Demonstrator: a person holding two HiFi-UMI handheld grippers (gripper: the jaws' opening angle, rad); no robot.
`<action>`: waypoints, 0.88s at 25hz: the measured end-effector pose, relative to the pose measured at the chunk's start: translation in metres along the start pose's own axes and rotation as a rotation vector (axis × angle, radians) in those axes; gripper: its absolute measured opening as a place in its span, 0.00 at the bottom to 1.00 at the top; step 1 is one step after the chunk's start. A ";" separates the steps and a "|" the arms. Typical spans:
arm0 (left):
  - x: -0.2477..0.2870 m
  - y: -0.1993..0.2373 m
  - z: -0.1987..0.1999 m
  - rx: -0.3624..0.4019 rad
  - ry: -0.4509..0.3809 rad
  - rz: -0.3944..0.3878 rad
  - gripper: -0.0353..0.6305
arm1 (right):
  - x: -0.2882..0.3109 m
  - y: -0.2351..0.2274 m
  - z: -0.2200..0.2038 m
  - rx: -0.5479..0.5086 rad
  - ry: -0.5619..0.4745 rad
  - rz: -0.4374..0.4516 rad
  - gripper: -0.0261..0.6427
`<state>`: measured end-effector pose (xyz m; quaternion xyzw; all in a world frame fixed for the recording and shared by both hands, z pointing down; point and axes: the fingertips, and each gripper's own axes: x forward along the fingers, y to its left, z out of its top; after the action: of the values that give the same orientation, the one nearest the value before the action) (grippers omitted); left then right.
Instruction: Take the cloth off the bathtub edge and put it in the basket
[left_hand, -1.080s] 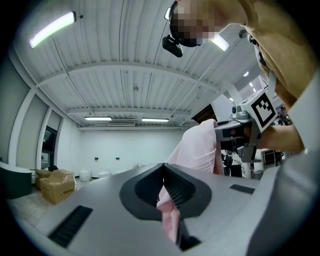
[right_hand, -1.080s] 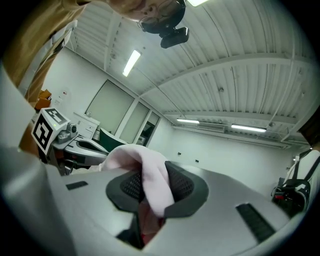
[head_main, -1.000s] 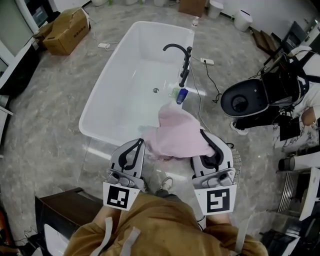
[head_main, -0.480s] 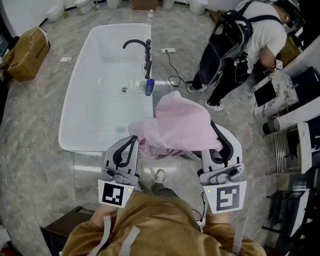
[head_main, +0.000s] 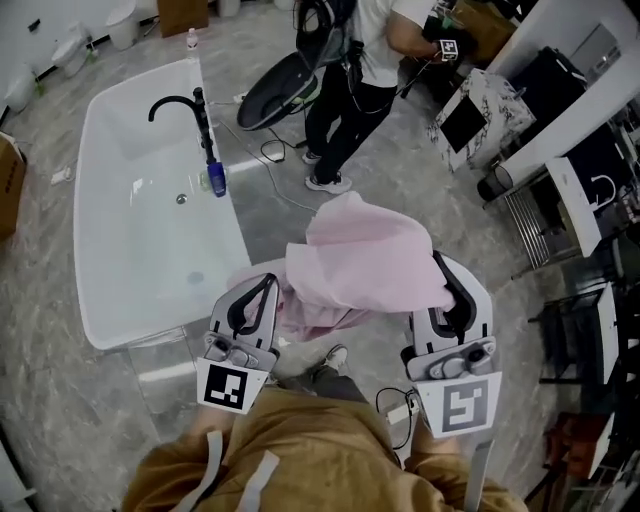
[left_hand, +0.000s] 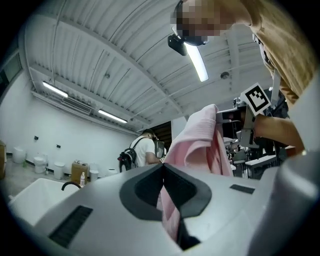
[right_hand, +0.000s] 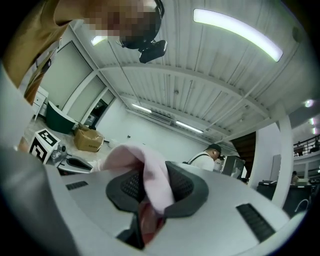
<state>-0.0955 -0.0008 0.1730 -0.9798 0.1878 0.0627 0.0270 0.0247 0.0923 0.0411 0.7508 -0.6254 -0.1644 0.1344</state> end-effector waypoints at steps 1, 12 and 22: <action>0.011 -0.011 -0.003 0.002 -0.001 -0.030 0.06 | -0.009 -0.012 -0.005 -0.004 0.003 -0.028 0.16; 0.121 -0.108 -0.012 0.034 -0.027 -0.101 0.06 | -0.057 -0.123 -0.058 -0.057 -0.017 -0.080 0.16; 0.189 -0.160 -0.033 0.041 0.023 -0.091 0.06 | -0.061 -0.217 -0.107 -0.061 -0.005 -0.107 0.16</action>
<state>0.1416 0.0768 0.1849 -0.9872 0.1447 0.0460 0.0479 0.2531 0.1916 0.0553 0.7784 -0.5793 -0.1922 0.1467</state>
